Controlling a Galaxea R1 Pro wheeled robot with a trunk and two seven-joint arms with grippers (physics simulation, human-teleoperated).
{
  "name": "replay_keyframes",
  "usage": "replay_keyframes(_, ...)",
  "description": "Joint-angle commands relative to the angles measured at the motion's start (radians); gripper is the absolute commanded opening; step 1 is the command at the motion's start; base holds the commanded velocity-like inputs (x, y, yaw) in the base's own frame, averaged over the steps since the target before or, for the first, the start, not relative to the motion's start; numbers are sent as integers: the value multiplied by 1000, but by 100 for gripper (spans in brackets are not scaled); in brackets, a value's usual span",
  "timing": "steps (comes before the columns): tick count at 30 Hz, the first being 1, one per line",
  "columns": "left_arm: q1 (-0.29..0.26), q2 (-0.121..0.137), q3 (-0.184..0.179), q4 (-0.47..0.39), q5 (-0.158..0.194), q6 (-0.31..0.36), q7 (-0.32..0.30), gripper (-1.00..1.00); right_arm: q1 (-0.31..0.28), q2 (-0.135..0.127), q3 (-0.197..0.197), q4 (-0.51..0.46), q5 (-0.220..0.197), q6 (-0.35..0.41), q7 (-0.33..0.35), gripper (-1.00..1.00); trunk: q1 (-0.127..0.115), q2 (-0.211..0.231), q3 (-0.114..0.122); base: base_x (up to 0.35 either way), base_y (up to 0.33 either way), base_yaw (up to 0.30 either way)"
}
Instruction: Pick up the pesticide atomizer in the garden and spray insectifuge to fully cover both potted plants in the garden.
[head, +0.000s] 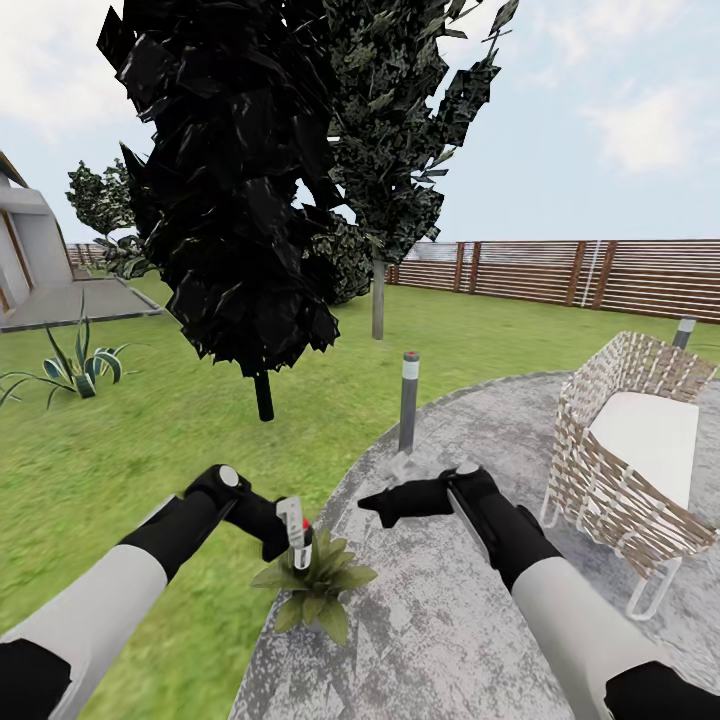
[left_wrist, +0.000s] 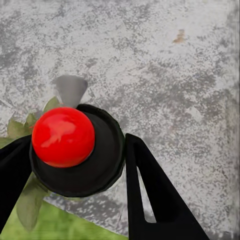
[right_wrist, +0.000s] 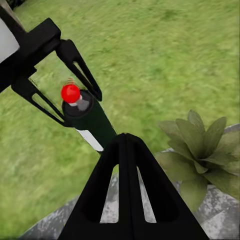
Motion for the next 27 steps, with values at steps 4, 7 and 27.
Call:
replay_keyframes(4,-3,-23,-4,-4,-22,13,-27,-100,-1,0,4,-2,7,5,5,-100,0,-1,-1,0,0,0)
replay_keyframes(7,-3,-55,-4,-3,-131,46,-51,-100,-1,0,5,-2,7,5,5,-100,0,-1,-1,0,0,0)
replay_keyframes(27,-26,-120,-1,-7,-229,144,-93,-100,-1,3,8,-4,8,5,5,-100,0,-1,-1,0,0,0)
